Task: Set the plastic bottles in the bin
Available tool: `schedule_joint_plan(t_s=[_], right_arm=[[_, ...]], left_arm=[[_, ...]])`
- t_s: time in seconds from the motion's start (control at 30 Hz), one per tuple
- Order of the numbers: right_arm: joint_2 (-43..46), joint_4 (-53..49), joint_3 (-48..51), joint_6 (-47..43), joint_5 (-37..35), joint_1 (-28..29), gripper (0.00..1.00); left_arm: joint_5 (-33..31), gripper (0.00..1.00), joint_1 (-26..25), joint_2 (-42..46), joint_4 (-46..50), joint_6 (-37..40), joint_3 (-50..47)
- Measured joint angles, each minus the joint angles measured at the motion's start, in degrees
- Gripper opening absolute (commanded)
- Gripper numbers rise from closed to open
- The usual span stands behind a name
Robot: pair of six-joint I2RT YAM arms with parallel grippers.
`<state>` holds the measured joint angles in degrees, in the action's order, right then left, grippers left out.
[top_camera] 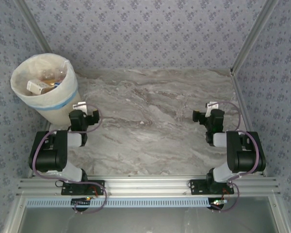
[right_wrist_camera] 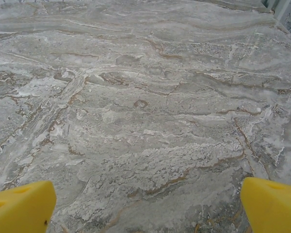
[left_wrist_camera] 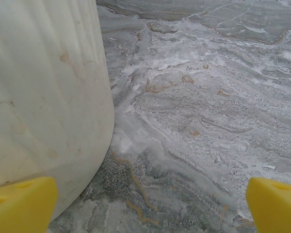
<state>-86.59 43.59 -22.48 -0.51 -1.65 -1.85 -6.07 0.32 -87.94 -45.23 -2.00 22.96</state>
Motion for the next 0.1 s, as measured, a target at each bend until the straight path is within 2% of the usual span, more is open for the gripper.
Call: schedule_joint_plan(t_s=[0.1], right_arm=[[0.0,0.0,0.0,0.0,0.0,0.0,1.00]], left_arm=[[0.0,1.00,0.0,0.0,0.0,0.0,0.0]])
